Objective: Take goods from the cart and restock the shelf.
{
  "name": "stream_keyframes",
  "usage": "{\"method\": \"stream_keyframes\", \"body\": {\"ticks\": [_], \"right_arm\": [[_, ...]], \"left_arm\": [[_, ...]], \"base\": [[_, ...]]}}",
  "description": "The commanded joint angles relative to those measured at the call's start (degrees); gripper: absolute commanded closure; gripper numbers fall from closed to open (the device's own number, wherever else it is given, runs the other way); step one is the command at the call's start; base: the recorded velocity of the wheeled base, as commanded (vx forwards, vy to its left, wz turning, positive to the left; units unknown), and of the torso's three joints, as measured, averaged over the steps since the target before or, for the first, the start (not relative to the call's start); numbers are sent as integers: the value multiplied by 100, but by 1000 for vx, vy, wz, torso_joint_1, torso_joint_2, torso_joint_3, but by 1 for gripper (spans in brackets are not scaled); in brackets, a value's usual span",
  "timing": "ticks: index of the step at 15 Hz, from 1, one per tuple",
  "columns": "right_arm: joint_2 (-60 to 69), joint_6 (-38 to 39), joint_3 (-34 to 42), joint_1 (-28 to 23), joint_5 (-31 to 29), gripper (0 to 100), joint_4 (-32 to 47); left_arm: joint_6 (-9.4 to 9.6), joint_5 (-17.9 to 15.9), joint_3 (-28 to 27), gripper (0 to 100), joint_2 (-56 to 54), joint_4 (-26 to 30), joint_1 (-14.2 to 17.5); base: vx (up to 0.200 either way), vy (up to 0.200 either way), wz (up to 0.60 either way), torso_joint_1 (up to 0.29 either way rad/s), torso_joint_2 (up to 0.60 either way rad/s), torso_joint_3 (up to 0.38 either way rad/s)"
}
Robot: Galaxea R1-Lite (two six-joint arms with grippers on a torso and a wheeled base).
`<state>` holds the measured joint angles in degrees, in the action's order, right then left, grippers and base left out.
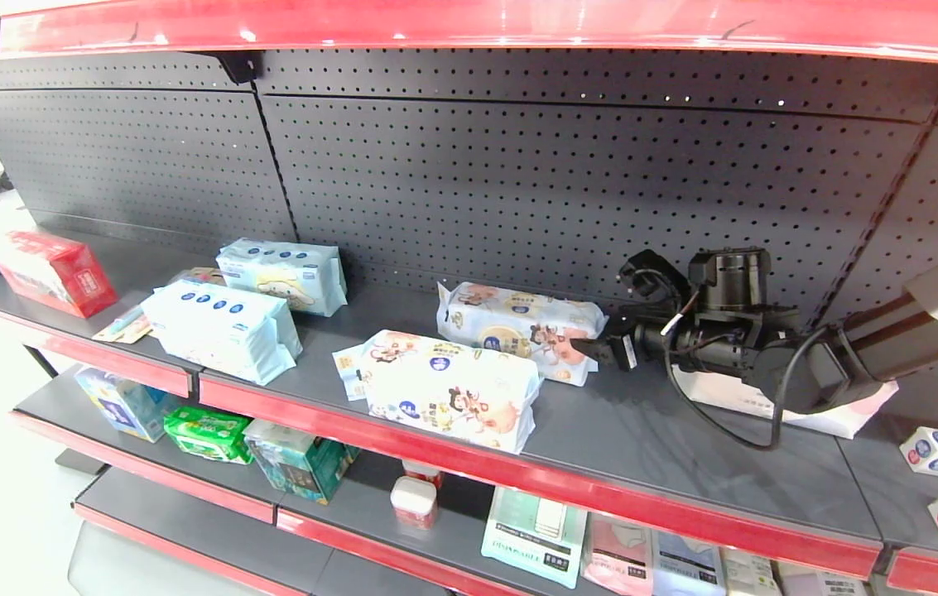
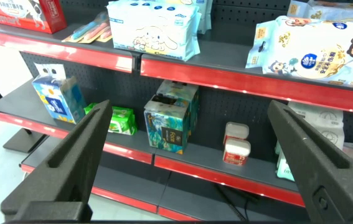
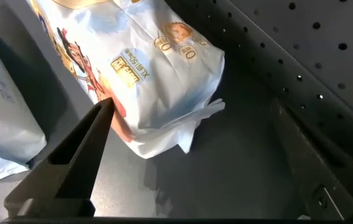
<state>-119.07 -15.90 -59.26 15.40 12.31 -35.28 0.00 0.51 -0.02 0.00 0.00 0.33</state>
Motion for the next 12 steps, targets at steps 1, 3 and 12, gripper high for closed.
{"method": "stream_keyframes", "body": {"ticks": [1,3,12], "right_arm": [[-20,-10,11,7,-1,0,-58],[-20,-1,2,7,-62,0,-58],[657,183,160,-151,-71,0,-58]], "left_arm": [[0,2,2,0,0,0,2],[0,10,2,0,0,0,-7],[0,2,2,0,0,0,2]], "base": [[0,0,0,0,0,0],[0,0,0,0,0,0],[0,0,0,0,0,0]]}}
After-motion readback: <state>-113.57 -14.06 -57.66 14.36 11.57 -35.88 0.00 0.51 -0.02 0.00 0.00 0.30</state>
